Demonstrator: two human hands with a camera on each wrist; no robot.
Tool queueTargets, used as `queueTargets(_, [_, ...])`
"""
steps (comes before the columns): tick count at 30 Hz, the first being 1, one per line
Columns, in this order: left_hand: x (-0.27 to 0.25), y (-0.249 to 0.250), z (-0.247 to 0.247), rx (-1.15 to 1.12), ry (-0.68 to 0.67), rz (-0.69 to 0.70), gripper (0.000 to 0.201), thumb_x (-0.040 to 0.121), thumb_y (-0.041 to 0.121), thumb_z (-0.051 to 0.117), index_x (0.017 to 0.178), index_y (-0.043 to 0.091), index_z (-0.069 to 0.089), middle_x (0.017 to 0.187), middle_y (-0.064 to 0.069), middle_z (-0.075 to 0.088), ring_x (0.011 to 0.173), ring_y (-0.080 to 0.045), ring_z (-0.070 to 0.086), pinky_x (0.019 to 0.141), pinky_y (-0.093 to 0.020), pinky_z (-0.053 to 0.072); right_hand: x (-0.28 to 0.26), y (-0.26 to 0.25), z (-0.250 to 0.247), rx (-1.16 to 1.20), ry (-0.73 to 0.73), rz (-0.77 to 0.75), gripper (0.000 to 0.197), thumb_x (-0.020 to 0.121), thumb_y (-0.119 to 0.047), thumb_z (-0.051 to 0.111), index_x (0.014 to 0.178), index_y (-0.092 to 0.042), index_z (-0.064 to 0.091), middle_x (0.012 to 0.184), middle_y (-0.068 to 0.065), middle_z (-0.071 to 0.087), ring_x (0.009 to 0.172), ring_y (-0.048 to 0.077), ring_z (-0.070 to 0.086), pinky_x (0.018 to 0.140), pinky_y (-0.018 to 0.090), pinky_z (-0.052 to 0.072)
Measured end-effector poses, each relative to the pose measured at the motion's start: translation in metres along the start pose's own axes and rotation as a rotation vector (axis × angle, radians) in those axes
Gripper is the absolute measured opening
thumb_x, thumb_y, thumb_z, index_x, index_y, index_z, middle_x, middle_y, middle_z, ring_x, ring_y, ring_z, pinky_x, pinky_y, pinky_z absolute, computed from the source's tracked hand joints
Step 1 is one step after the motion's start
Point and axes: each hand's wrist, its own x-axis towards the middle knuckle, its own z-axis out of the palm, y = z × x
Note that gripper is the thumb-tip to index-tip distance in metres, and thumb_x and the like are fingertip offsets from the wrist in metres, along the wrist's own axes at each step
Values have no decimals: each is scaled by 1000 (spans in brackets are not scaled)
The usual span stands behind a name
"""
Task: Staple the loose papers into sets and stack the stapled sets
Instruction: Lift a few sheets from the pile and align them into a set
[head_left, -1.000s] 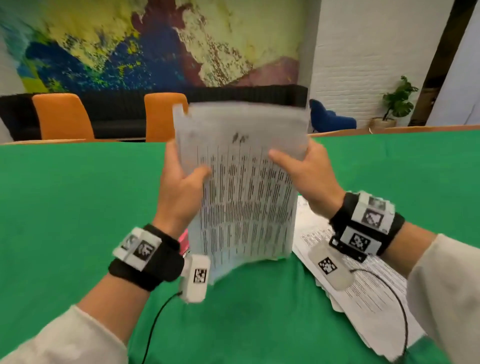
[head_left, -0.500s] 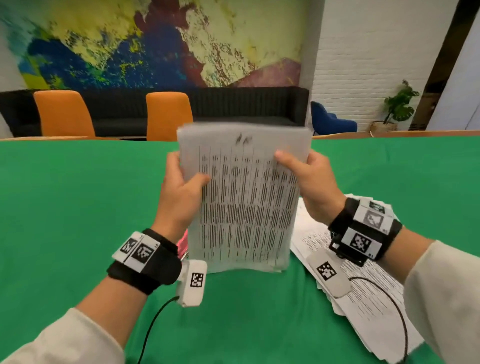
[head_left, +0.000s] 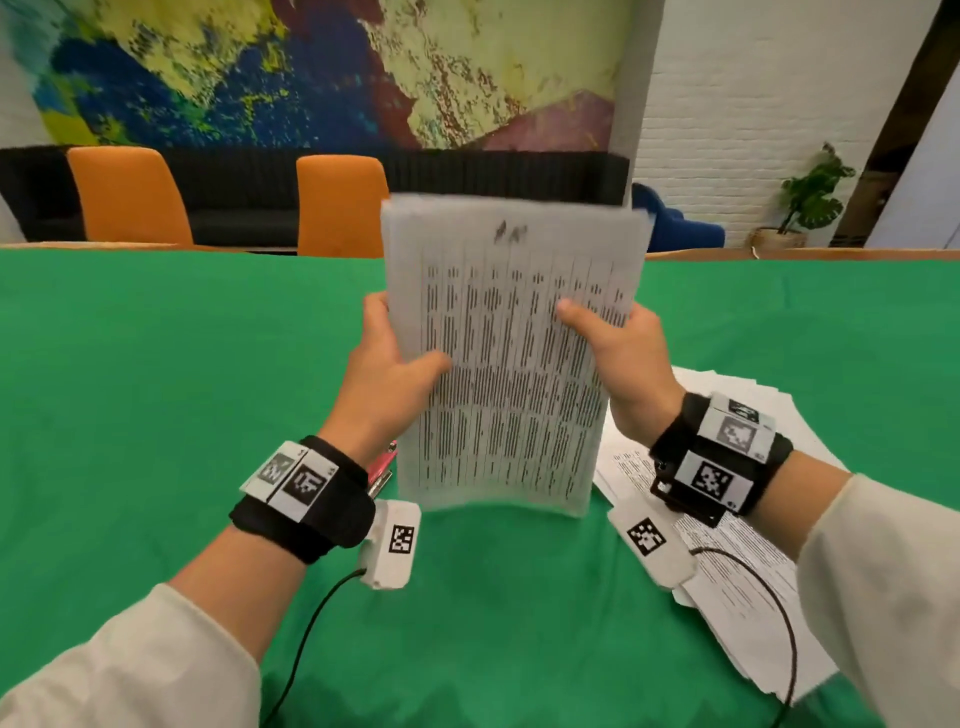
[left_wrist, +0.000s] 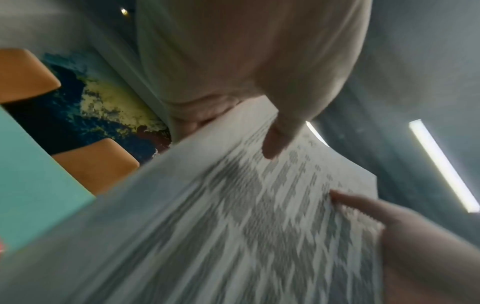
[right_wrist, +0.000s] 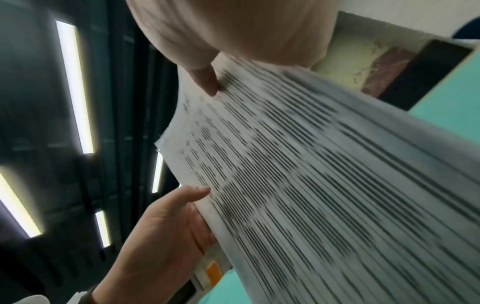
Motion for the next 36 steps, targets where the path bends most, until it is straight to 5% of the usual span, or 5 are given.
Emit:
queueTargets(8, [17, 35, 2, -72, 108, 172, 37, 88, 9, 61, 118, 29, 54, 118, -2, 72, 108, -18, 72, 92, -49, 61, 13, -25, 6, -38, 29, -96, 18, 99, -14, 67, 117, -10, 69, 110, 6, 78, 99, 21, 77, 87, 46, 64])
queueTargets(16, [6, 20, -1, -47, 79, 161, 35, 86, 14, 62, 117, 28, 55, 110, -4, 73, 101, -26, 74, 82, -57, 62, 7, -18, -4, -63, -38, -74, 14, 98, -15, 69, 111, -14, 70, 107, 7, 79, 100, 23, 76, 89, 47, 63])
queueTargets(20, [17, 47, 1, -48, 106, 287, 31, 89, 5, 57, 120, 9, 54, 104, -20, 66, 93, -42, 67, 72, -67, 56, 18, -40, 1, -75, -40, -137, 20, 99, -15, 68, 117, -6, 67, 106, 11, 76, 95, 23, 77, 78, 40, 64])
queueTargets(25, [24, 61, 5, -78, 183, 291, 25, 87, 5, 56, 110, 16, 56, 95, 0, 65, 86, -19, 65, 80, -60, 56, 26, -54, 4, -39, -32, -206, 14, 97, -13, 71, 110, -9, 70, 102, 9, 76, 94, 25, 76, 78, 40, 64])
queueTargets(36, [21, 28, 12, -234, 184, 81, 35, 83, 15, 62, 117, 15, 65, 112, -6, 76, 103, -26, 74, 90, -55, 61, 13, -27, 0, -3, -73, -89, 13, 99, -10, 67, 107, -18, 71, 109, 5, 79, 101, 22, 77, 85, 40, 64])
